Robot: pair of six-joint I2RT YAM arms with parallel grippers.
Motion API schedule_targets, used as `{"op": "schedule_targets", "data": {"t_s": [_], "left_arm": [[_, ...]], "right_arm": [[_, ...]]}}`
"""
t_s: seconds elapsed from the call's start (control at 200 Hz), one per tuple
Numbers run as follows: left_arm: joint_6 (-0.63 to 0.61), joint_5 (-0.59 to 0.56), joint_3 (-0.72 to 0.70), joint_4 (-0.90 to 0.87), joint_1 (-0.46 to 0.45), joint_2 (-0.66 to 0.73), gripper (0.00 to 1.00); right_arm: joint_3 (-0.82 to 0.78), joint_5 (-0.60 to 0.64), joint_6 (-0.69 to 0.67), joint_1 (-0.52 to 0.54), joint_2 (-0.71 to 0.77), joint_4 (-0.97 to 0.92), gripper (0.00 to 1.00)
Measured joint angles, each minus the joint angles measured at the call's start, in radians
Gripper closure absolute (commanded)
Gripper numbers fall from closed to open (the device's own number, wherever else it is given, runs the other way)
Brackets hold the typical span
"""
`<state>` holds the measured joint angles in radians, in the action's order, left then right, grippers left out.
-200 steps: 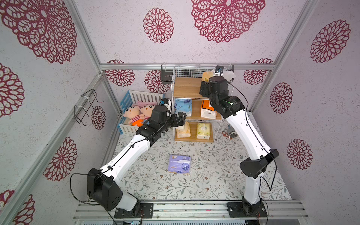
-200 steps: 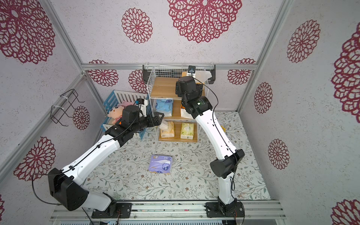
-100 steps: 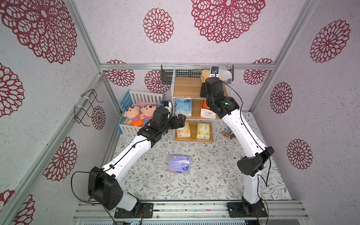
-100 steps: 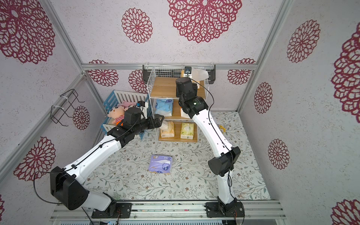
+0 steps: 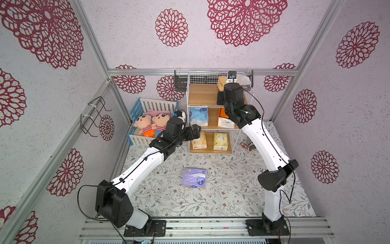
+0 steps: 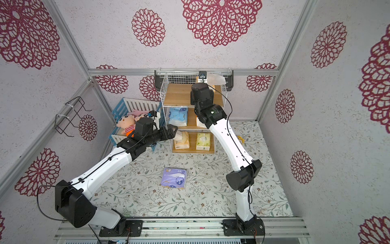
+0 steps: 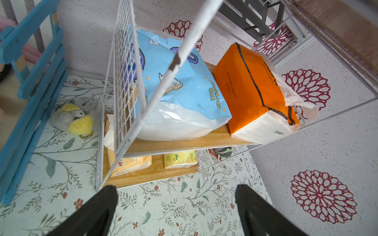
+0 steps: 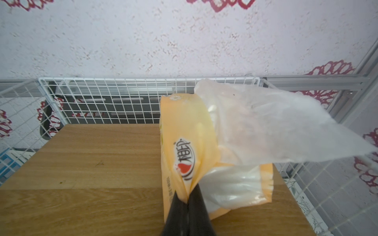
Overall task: Remove the tissue boxes from the shelf
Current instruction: Pick up a box of tissues from the shelf, then place the box of tissues at the center of the board.
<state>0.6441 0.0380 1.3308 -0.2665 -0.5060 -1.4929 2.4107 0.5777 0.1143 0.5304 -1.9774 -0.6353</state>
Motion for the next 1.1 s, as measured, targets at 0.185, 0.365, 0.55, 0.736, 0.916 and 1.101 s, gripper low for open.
{"op": "schedule_targets", "data": {"t_s": [0.185, 0.365, 0.55, 0.736, 0.916, 1.101], "left_arm": [[0.013, -0.008, 0.000, -0.001, 0.000, 0.008, 0.03], [0.029, -0.023, 0.000, -0.002, 0.000, 0.036, 0.03], [0.054, -0.033, 0.000, -0.006, 0.000, 0.076, 0.03], [0.077, -0.056, -0.001, -0.010, -0.001, 0.109, 0.03], [0.102, -0.096, -0.030, -0.027, -0.007, 0.160, 0.03], [0.121, -0.152, -0.055, -0.074, -0.012, 0.233, 0.03]], "right_arm": [[-0.127, -0.071, -0.002, 0.012, 0.119, -0.003, 1.00], [-0.372, -0.130, 0.002, 0.045, 0.340, 0.039, 1.00], [-0.661, -0.183, 0.005, 0.093, 0.616, 0.119, 1.00], [-0.866, -0.241, 0.023, 0.157, 0.828, 0.169, 1.00], [-1.100, -0.264, 0.084, 0.240, 0.995, 0.180, 1.00], [-1.341, -0.269, 0.180, 0.290, 1.123, 0.172, 1.00]]}}
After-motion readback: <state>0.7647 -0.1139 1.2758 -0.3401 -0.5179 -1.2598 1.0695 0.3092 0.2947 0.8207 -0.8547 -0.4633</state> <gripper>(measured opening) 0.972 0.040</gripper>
